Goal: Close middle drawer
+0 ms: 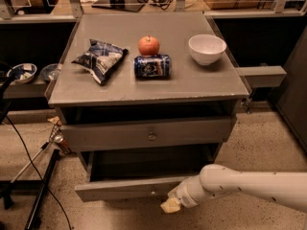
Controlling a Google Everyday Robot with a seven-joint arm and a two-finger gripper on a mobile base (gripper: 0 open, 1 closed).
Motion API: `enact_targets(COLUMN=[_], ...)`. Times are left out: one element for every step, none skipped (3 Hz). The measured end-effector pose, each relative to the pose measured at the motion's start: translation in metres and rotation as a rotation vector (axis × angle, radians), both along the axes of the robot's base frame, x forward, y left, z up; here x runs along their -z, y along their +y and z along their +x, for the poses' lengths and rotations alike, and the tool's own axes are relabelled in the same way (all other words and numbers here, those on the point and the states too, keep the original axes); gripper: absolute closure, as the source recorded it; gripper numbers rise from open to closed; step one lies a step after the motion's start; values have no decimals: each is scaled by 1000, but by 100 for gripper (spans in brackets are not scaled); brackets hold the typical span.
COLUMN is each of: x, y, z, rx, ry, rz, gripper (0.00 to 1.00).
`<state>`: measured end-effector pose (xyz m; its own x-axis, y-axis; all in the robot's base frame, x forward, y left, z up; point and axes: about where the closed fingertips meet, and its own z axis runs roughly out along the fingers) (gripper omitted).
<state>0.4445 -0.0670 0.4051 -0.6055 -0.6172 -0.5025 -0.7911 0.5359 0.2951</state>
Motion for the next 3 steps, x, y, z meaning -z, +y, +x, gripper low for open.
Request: enact_targets(x=[0,1,1], y=[0,1,1], z=[1,2,13], rx=[4,5,23], ry=[-2,-4,-27], rz=[1,1,14], gripper=[81,100,100])
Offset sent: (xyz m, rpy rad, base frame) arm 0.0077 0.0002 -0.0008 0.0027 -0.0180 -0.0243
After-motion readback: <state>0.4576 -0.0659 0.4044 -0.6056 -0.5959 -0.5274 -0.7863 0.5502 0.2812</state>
